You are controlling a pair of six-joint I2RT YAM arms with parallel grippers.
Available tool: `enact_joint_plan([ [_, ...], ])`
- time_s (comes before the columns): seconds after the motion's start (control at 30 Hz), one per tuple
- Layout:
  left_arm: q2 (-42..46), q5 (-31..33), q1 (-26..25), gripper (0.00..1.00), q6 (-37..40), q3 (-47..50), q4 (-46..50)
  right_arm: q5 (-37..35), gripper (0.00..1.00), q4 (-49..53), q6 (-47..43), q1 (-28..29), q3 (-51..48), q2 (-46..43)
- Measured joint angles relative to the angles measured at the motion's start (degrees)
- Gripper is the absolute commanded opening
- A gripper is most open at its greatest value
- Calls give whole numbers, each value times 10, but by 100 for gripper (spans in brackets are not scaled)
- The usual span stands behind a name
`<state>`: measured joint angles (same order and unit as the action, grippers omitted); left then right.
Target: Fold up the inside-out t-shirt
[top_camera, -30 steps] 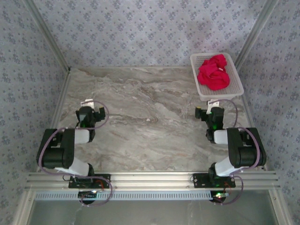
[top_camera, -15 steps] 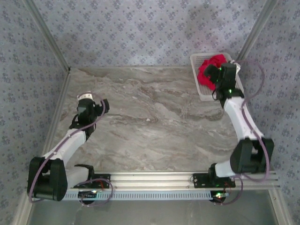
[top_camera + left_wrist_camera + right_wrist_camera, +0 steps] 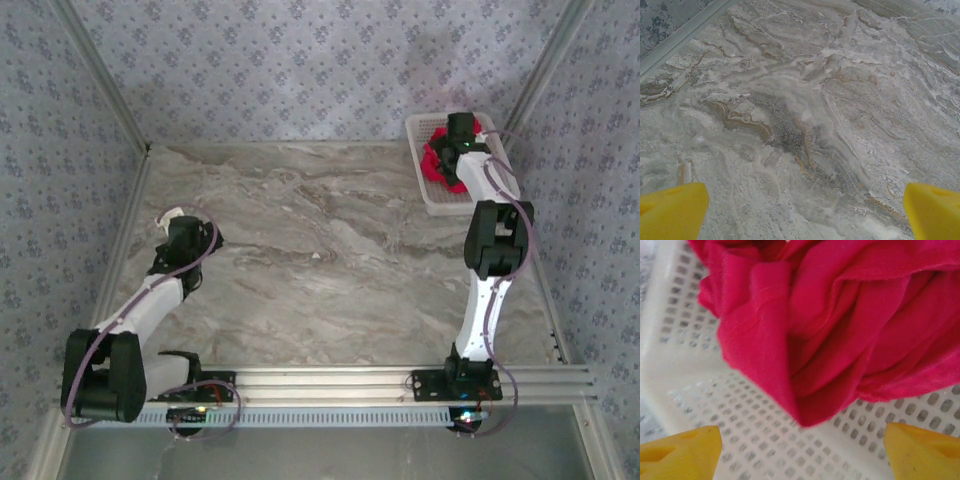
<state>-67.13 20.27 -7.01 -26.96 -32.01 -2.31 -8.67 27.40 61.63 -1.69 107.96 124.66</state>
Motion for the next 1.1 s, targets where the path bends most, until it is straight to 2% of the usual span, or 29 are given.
enact_joint_plan([
  [0.03, 0, 2, 0, 100, -1, 0, 0, -4, 70, 6, 4, 0, 17, 14],
  [0.07, 0, 3, 0, 100, -1, 0, 0, -8, 56, 11, 9, 0, 39, 31],
  [0.1, 0, 4, 0, 100, -1, 0, 0, -10, 38, 13, 14, 0, 60, 45],
  [0.2, 0, 8, 0, 98, -1, 0, 0, -14, 0, 18, 19, 0, 97, 73],
  [0.4, -1, 8, 0, 94, -1, 0, -2, -51, 0, 18, -2, 6, 91, 61],
  [0.53, -2, -2, 3, 83, -17, -12, 24, -89, 0, 7, -33, 33, 8, -30],
  [0.67, 14, -65, 8, 78, -40, -40, 58, -145, 0, -14, -82, 89, -44, -149],
  [0.83, 78, -164, 6, 73, -51, -42, 80, -213, 0, -60, -157, 174, -47, -280],
  [0.97, 120, -219, 2, 71, -52, -42, 91, -247, 0, -65, -212, 210, 19, -323],
  [1.1, 150, -257, -2, 70, -52, -42, 103, -263, 0, -47, -262, 245, 153, -318],
])
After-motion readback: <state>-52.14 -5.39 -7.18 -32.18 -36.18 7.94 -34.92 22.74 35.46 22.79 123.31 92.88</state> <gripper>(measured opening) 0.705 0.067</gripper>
